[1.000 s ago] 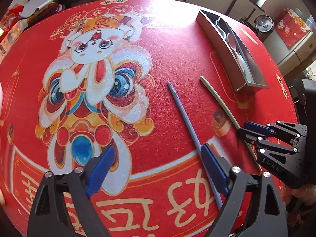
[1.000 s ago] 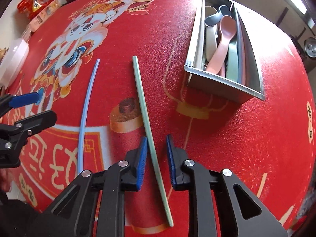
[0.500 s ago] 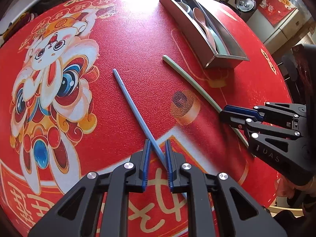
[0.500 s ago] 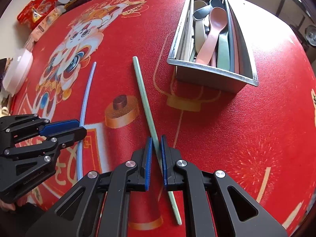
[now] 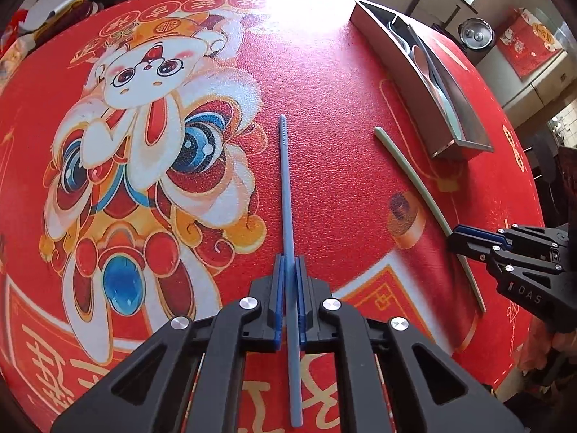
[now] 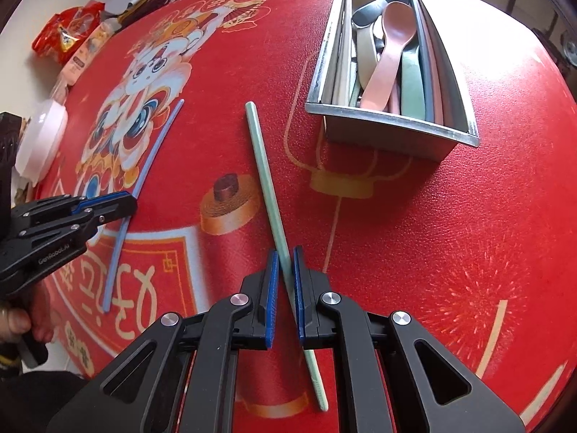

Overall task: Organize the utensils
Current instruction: 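Lift the green and blue chopsticks and carry them toward the caddy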

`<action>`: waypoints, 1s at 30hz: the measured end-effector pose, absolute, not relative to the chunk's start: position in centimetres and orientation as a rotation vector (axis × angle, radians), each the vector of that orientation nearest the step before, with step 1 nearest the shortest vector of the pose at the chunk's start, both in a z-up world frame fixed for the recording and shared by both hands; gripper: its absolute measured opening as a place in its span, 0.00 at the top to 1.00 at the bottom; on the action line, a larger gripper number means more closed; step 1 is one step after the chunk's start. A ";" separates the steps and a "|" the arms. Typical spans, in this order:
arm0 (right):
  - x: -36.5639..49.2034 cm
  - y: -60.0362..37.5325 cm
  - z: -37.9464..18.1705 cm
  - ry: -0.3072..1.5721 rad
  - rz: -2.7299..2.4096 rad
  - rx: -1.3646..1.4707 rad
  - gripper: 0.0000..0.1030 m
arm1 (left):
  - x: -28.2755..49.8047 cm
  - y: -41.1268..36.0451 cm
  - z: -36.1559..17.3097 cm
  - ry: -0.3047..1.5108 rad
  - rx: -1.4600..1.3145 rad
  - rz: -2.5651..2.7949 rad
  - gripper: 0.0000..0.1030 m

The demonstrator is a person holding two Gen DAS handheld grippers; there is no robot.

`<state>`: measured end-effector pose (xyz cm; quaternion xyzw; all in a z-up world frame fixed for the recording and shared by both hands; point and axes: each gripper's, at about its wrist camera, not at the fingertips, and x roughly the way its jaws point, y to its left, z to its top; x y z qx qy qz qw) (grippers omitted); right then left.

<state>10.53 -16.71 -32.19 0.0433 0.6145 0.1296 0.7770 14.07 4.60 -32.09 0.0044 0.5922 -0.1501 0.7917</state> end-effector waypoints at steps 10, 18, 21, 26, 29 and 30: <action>11.1 -15.5 -32.2 1.322 0.270 0.035 0.92 | 13.7 4.2 -32.0 1.235 0.068 -0.313 0.92; 11.2 -15.3 -32.3 1.308 0.278 0.017 0.91 | 12.9 4.8 -32.0 1.199 0.059 -0.317 0.92; 11.3 -15.2 -32.2 1.310 0.284 0.013 0.91 | 12.8 5.0 -31.9 1.199 0.044 -0.320 0.92; 11.3 -15.0 -32.2 1.307 0.284 -0.004 0.91 | 12.7 5.2 -31.8 1.202 0.044 -0.322 0.92; 11.3 -14.7 -32.2 1.303 0.281 -0.026 0.91 | 12.8 5.0 -31.8 1.200 0.054 -0.320 0.92; 11.3 -14.5 -32.2 1.299 0.280 -0.039 0.91 | 12.8 4.9 -31.8 1.199 0.059 -0.319 0.92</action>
